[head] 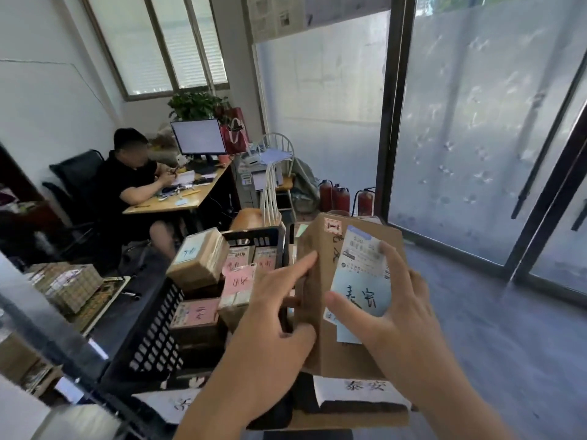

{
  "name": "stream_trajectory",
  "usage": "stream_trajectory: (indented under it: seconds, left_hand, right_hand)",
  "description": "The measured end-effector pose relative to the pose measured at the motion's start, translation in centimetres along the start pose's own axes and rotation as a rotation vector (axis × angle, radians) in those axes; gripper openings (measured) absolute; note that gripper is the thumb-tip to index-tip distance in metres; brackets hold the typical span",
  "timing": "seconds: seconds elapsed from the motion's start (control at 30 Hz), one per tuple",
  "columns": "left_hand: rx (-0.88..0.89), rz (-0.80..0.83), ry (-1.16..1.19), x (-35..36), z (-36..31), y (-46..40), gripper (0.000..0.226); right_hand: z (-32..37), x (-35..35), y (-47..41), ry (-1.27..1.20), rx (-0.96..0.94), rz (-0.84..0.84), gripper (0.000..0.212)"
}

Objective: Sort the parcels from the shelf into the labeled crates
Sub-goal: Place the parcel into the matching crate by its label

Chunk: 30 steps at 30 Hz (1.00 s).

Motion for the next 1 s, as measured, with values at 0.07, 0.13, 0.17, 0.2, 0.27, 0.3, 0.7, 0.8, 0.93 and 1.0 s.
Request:
stream_trajectory:
  seconds: [0.07,0.13,0.17,0.2,0.27,0.3,0.7,0.8,0.93,1.0]
  left_hand:
    - [0.005,0.070,-0.026,0.9,0.5,-2.7,0.091]
    - [0.011,0.136,-0.033,1.6,1.6,-5.5,0.092]
    - [0.013,0.172,-0.020,1.9,2.3,-6.9,0.092]
    - [0.016,0.212,-0.005,2.3,2.9,-8.3,0.092]
    - [0.021,0.288,0.029,2.5,4.1,-10.7,0.092]
    - [0.018,0.330,0.051,2.4,4.7,-12.0,0.091]
    - [-0.072,0.156,0.183,-5.1,11.5,-23.4,0.069]
    - [-0.108,0.071,0.226,-6.7,12.2,-25.2,0.064]
    - [-0.146,0.012,0.261,-7.9,12.8,-26.1,0.060]
    - [-0.191,-0.024,0.256,-8.5,13.4,-26.0,0.059]
  right_hand:
    - [-0.8,-0.3,-2.3,0.022,0.066,-0.028,0.125]
    - [-1.7,-0.6,-4.7,0.024,0.129,-0.049,0.128]
    - [-2.3,-0.6,-5.9,0.019,0.159,-0.062,0.127]
    - [-2.9,-0.7,-6.9,0.021,0.188,-0.079,0.126]
    - [-3.9,-1.0,-8.8,0.049,0.233,-0.122,0.122]
    - [-4.3,-1.3,-9.7,0.071,0.250,-0.152,0.120]
    - [-5.2,-4.5,-15.7,0.353,0.226,-0.395,0.102]
    - [-3.7,-4.5,-20.4,0.451,0.098,-0.305,0.109]
    - [-1.9,-4.4,-29.5,0.659,-0.113,-0.022,0.111]
    - [-1.4,-4.0,-34.6,0.747,-0.219,0.130,0.110]
Point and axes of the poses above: each hand's wrist, its own y-axis away from the middle knuckle, its own x-axis out of the palm, z = x × y, the point moved 1 cm from there along -y, towards the middle knuckle, and after that the axes turned 9 degrees about z, right-handed, at the moved point
